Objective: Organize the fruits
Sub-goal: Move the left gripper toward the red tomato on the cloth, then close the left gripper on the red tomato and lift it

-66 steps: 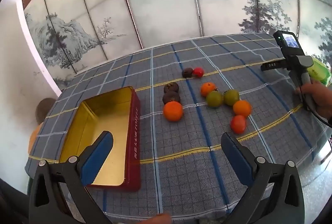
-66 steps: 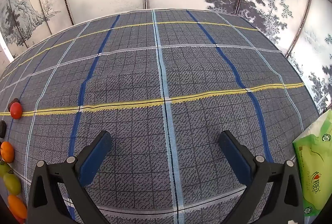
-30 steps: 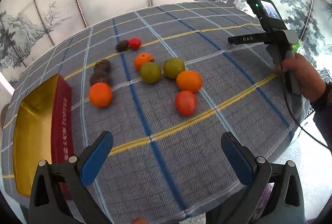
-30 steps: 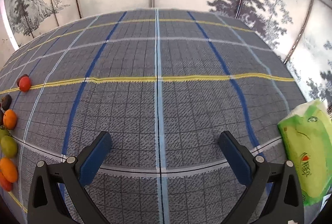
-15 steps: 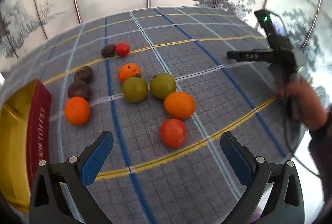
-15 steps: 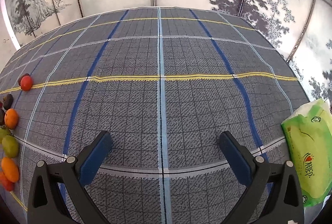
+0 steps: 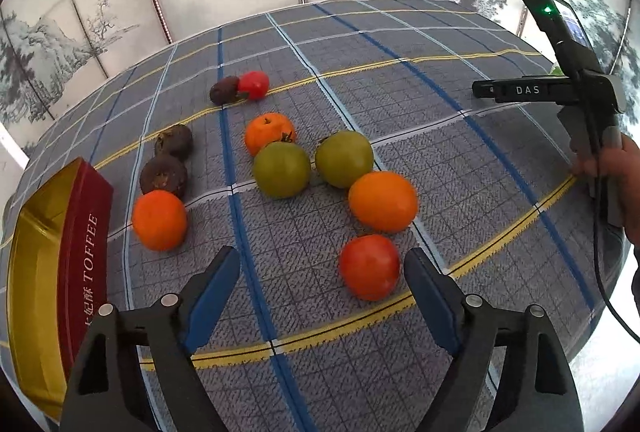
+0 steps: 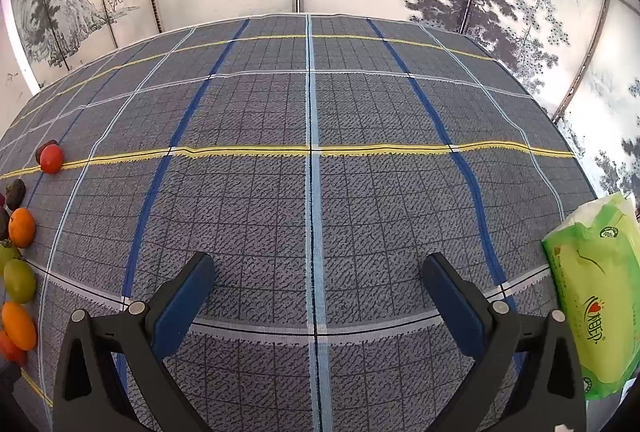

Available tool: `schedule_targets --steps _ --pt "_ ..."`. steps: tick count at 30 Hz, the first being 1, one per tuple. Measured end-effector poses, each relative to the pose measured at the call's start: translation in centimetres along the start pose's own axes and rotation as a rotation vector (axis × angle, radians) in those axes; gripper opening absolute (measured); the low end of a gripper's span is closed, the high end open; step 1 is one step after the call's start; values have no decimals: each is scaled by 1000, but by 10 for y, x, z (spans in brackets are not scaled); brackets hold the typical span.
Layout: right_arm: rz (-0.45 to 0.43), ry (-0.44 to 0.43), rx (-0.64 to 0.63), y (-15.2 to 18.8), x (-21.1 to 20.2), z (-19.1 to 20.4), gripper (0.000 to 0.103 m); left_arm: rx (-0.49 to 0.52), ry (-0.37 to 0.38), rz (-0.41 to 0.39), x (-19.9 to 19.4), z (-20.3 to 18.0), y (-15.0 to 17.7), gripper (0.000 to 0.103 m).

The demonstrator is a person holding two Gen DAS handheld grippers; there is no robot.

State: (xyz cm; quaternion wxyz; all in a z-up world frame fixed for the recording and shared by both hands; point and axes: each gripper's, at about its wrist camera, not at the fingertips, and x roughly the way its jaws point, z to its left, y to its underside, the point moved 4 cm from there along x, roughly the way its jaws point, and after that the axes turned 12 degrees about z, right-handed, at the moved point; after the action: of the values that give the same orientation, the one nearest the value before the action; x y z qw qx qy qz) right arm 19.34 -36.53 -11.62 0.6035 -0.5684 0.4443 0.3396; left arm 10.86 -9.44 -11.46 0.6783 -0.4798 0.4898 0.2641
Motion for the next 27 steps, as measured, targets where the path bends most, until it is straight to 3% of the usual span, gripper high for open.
schedule_targets --steps 6,8,13,15,20,27 --pt "-1 2 -1 0 0 0 103 22 -31 -5 4 -3 1 81" --pt "-1 1 0 0 0 0 103 40 -16 -1 6 -6 3 68" --pt "-4 8 -4 -1 -2 1 103 53 2 -6 7 -12 2 50" --pt "-3 8 -4 0 -2 1 103 70 12 -15 7 -15 3 32" --pt "-5 11 -6 -1 -3 2 103 131 -98 -48 1 -26 8 31" --pt "-4 9 -6 -1 -3 3 103 107 -151 -109 -27 -13 3 31"
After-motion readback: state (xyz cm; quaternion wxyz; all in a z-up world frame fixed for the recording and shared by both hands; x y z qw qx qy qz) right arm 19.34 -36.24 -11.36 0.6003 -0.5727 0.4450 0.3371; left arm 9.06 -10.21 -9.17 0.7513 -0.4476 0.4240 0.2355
